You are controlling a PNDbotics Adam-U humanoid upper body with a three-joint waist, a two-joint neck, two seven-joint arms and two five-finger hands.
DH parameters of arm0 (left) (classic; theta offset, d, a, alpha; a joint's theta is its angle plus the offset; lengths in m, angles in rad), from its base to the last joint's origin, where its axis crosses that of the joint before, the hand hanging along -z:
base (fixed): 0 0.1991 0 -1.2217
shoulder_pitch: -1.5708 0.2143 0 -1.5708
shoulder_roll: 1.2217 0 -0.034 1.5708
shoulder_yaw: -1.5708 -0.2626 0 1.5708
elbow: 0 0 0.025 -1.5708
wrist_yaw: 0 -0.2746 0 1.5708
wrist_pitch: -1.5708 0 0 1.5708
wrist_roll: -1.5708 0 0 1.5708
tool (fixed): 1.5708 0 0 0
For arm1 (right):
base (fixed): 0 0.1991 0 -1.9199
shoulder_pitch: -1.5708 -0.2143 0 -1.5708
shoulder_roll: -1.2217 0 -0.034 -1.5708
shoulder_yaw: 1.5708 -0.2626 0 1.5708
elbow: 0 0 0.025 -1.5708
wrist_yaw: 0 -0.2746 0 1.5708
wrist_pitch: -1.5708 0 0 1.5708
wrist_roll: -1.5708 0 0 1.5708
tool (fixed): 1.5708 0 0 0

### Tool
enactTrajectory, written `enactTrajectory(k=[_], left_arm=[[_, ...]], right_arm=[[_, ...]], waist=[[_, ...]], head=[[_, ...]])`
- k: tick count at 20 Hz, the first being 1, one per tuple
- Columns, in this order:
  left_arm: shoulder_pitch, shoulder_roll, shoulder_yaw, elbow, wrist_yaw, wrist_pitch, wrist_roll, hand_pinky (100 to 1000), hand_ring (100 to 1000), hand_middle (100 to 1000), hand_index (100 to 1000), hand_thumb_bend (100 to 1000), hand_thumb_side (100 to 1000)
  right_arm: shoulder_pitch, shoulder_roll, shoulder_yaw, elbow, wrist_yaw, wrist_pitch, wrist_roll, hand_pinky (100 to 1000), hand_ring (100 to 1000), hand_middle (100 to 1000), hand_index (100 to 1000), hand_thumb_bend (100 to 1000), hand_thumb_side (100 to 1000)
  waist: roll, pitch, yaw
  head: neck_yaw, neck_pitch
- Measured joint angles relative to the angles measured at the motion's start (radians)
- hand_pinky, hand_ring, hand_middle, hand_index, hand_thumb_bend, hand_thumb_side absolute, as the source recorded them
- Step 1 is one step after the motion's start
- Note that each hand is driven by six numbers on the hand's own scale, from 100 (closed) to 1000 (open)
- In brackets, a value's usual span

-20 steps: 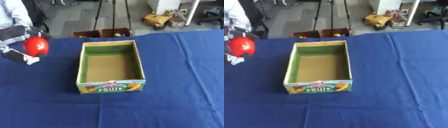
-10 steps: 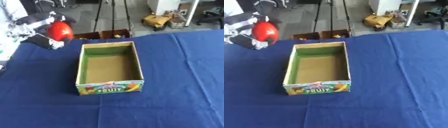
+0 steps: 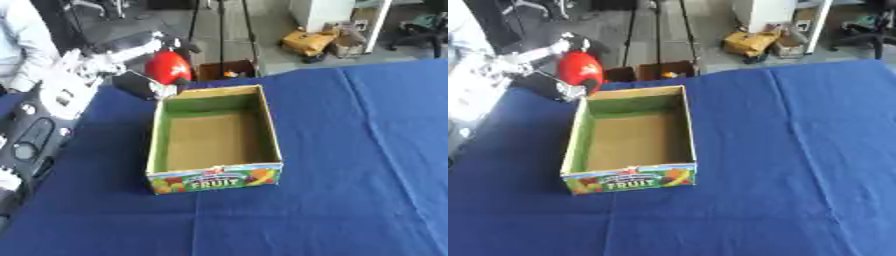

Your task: Pick up objects on the table and place them in the box.

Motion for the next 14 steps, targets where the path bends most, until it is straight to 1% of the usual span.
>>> enactTrajectory(k=[1, 2, 5, 7, 9, 14], left_arm=[[-0.001, -0.011, 0.003, 0.012, -0.012, 0.000, 0.000, 215, 606, 646, 910, 100, 319], [-0.003, -0.022, 0.005, 0.026, -0.025, 0.000, 0.000, 216, 606, 645, 909, 100, 369], [-0.008, -0.056, 0.015, 0.079, -0.076, -0.004, 0.004, 222, 606, 643, 908, 100, 363], [-0.009, -0.074, 0.023, 0.117, -0.118, -0.012, 0.012, 225, 605, 641, 905, 100, 360], [-0.009, -0.094, 0.031, 0.152, -0.163, -0.024, 0.024, 229, 606, 642, 905, 100, 358], [-0.008, -0.134, 0.052, 0.220, -0.292, -0.065, 0.065, 241, 614, 645, 901, 100, 351]], right_arm=[[-0.001, 0.000, 0.000, 0.000, 0.000, -0.001, 0.001, 639, 755, 463, 684, 100, 654], [-0.004, 0.000, 0.000, 0.000, -0.002, -0.001, 0.001, 639, 755, 463, 684, 100, 654], [-0.009, 0.000, 0.001, 0.000, -0.004, -0.003, 0.004, 639, 756, 462, 684, 100, 653], [-0.015, 0.000, 0.003, 0.000, -0.005, -0.002, 0.006, 639, 757, 462, 685, 100, 651], [-0.018, 0.000, 0.006, 0.000, -0.008, -0.003, 0.008, 639, 757, 462, 685, 100, 651], [-0.029, 0.000, 0.006, 0.000, -0.012, -0.004, 0.011, 639, 758, 462, 685, 100, 649]], waist=[[0.000, 0.001, -0.003], [0.001, 0.004, -0.007], [0.003, 0.011, -0.022], [0.008, 0.015, -0.031], [0.013, 0.021, -0.039], [0.015, 0.030, -0.048]], head=[[0.002, -0.003], [0.003, -0.004], [0.006, -0.009], [0.009, -0.012], [0.010, -0.013], [0.012, -0.022]])
